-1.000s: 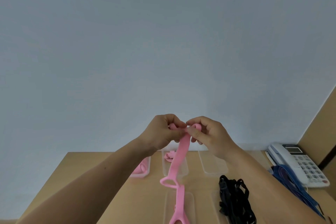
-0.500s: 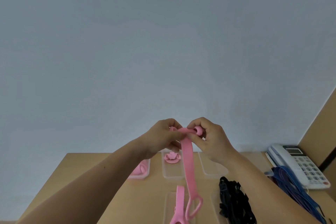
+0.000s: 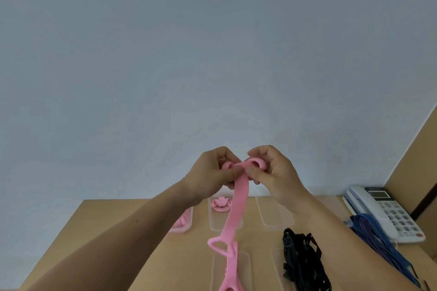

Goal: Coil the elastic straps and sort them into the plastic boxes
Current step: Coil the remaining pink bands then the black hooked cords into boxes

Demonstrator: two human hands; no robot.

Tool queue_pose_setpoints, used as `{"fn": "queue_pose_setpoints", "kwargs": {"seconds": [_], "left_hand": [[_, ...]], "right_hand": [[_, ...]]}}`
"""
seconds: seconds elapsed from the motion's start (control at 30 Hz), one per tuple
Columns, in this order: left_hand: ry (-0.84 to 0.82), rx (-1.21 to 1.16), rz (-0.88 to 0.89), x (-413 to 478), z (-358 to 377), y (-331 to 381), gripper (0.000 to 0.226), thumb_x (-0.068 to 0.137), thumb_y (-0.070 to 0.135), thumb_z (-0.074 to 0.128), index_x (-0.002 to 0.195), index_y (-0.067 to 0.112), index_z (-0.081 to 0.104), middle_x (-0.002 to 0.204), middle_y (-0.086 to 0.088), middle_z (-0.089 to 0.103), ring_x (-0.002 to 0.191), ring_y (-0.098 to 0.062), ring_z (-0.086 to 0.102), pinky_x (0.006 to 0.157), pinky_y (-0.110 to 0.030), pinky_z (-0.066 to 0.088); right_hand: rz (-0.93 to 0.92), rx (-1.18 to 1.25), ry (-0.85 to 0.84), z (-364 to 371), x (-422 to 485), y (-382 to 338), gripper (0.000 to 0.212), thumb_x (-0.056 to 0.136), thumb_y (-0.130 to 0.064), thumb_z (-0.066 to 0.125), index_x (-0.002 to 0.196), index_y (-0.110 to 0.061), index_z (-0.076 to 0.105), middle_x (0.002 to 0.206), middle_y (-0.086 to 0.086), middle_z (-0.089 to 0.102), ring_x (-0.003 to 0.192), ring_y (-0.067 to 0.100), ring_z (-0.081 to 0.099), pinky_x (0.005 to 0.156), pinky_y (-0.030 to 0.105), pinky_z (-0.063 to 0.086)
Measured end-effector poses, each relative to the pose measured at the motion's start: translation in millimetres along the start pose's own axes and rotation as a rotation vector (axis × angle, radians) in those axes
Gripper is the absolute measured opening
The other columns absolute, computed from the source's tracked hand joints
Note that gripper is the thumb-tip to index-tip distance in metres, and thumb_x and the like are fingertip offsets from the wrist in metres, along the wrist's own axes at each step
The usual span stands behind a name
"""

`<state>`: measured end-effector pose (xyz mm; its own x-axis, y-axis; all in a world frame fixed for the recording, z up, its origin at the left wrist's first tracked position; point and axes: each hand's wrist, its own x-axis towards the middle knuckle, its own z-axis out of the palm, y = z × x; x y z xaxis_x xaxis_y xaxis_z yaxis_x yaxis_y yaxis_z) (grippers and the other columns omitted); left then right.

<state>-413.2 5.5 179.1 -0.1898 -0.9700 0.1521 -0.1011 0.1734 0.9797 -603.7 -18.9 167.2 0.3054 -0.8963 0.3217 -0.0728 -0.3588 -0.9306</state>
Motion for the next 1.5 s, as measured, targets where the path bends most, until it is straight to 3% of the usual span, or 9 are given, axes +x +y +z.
{"fn": "queue_pose_setpoints", "kwargs": {"seconds": [0.17,0.23,0.43,0.6,0.8,0.93,1.13,1.33,1.5], "left_hand": [[0.063,0.224,0.109,-1,-1,-2,0.015,0.087,0.0,0.067,0.085,0.014,0.066,0.085,-0.011,0.072,0.071,-0.02,0.067,0.072,-0.036,0.057],[0.074,0.271,0.125,-2,-1,-4,0.021,0.087,0.0,0.068,0.082,0.02,0.066,0.085,-0.009,0.072,0.077,-0.026,0.069,0.077,-0.041,0.057],[0.062,0.148,0.16,-7,0,-7,0.016,0.088,-0.002,0.068,0.091,0.014,0.066,0.09,-0.01,0.074,0.086,-0.025,0.073,0.08,-0.038,0.06],[-0.021,-0.005,-0.057,-7,-4,-4,0.025,0.091,0.012,0.068,0.112,0.008,0.055,0.094,-0.012,0.076,0.086,-0.031,0.074,0.084,-0.042,0.06],[-0.126,-0.078,-0.174,-8,-5,2,0.019,0.093,0.008,0.064,0.109,0.001,0.055,0.091,-0.019,0.074,0.078,-0.034,0.07,0.072,-0.037,0.059],[-0.136,-0.227,-0.209,-9,-4,5,0.03,0.081,0.015,0.071,0.105,0.004,0.057,0.08,-0.013,0.069,0.081,-0.032,0.064,0.087,-0.048,0.054],[-0.083,-0.266,-0.185,-8,2,5,0.017,0.088,0.006,0.069,0.102,0.002,0.06,0.061,0.0,0.065,0.073,-0.025,0.07,0.069,-0.035,0.058],[-0.02,-0.075,-0.052,-6,5,3,0.014,0.085,-0.006,0.07,0.091,0.005,0.063,0.082,-0.015,0.072,0.072,-0.027,0.069,0.064,-0.03,0.054],[-0.029,0.01,0.043,-6,3,1,0.02,0.082,-0.008,0.071,0.092,0.008,0.064,0.083,-0.008,0.07,0.075,-0.025,0.068,0.071,-0.034,0.057]], "right_hand": [[0.084,0.042,-0.049,-1,1,-6,0.009,0.095,-0.016,0.063,0.099,-0.009,0.068,0.069,0.003,0.068,0.062,0.015,0.064,0.059,0.024,0.051],[0.11,0.008,-0.046,-1,2,-7,0.014,0.095,-0.02,0.063,0.093,-0.009,0.071,0.066,0.003,0.066,0.06,0.015,0.064,0.06,0.026,0.051],[0.115,0.018,-0.074,-2,1,-9,0.006,0.086,-0.017,0.074,0.091,-0.014,0.074,0.074,0.002,0.072,0.067,0.015,0.065,0.064,0.023,0.053],[0.031,-0.06,-0.006,1,-1,-6,0.006,0.087,-0.012,0.074,0.09,-0.017,0.073,0.073,-0.003,0.072,0.065,0.008,0.066,0.064,0.019,0.053],[-0.025,-0.049,-0.013,4,-7,0,0.012,0.085,-0.011,0.075,0.09,-0.022,0.073,0.08,-0.009,0.073,0.076,0.005,0.067,0.071,0.015,0.051],[-0.069,-0.097,-0.011,2,-8,-1,0.017,0.085,-0.015,0.076,0.09,-0.031,0.073,0.087,-0.006,0.073,0.084,0.017,0.067,0.078,0.023,0.055],[-0.115,-0.133,-0.015,1,-13,0,0.022,0.082,-0.009,0.077,0.089,-0.029,0.071,0.081,-0.013,0.067,0.077,0.01,0.059,0.078,0.023,0.052],[0.033,0.076,-0.072,-3,-14,-6,0.016,0.083,-0.017,0.075,0.098,-0.015,0.069,0.078,-0.003,0.069,0.072,0.014,0.063,0.071,0.026,0.054],[0.108,0.052,-0.116,-6,-12,-6,0.009,0.089,-0.014,0.071,0.095,-0.007,0.071,0.076,0.01,0.071,0.065,0.021,0.064,0.06,0.028,0.052]]}}
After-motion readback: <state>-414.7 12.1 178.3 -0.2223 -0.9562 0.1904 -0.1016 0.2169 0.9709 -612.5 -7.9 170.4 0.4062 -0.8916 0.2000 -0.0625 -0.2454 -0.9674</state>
